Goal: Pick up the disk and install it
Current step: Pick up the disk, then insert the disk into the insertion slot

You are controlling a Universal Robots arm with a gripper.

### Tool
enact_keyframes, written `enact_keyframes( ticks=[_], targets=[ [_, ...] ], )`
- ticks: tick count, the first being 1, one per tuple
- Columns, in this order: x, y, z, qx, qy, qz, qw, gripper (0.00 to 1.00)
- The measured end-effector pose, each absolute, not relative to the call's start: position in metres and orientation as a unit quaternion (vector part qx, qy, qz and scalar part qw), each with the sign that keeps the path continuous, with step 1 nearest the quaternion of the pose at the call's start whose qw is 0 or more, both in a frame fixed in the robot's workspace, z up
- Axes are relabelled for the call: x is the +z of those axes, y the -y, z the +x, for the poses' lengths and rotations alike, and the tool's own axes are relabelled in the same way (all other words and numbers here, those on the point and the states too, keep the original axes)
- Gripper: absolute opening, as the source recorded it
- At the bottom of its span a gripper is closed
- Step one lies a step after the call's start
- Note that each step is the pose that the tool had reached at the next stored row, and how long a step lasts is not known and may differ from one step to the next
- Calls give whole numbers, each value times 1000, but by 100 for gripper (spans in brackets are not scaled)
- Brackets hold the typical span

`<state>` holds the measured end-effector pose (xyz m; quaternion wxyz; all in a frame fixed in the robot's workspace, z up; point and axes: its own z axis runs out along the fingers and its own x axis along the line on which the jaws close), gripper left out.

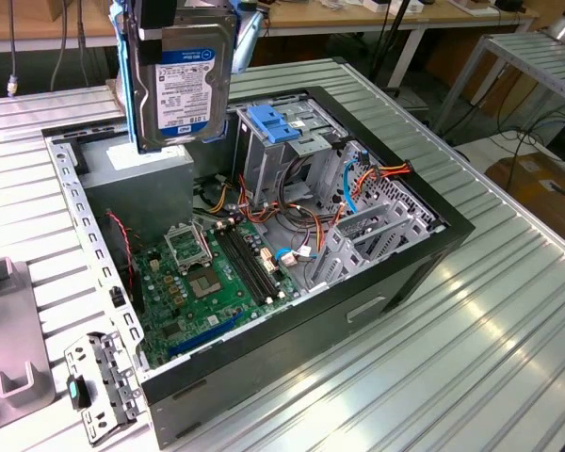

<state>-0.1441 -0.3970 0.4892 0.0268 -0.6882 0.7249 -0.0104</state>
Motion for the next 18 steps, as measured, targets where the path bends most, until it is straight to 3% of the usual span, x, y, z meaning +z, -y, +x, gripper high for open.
enact_keyframes(
  ticks=[18],
  targets=[
    [488, 401, -135, -11, -725, -688, 27, 37]
  ],
)
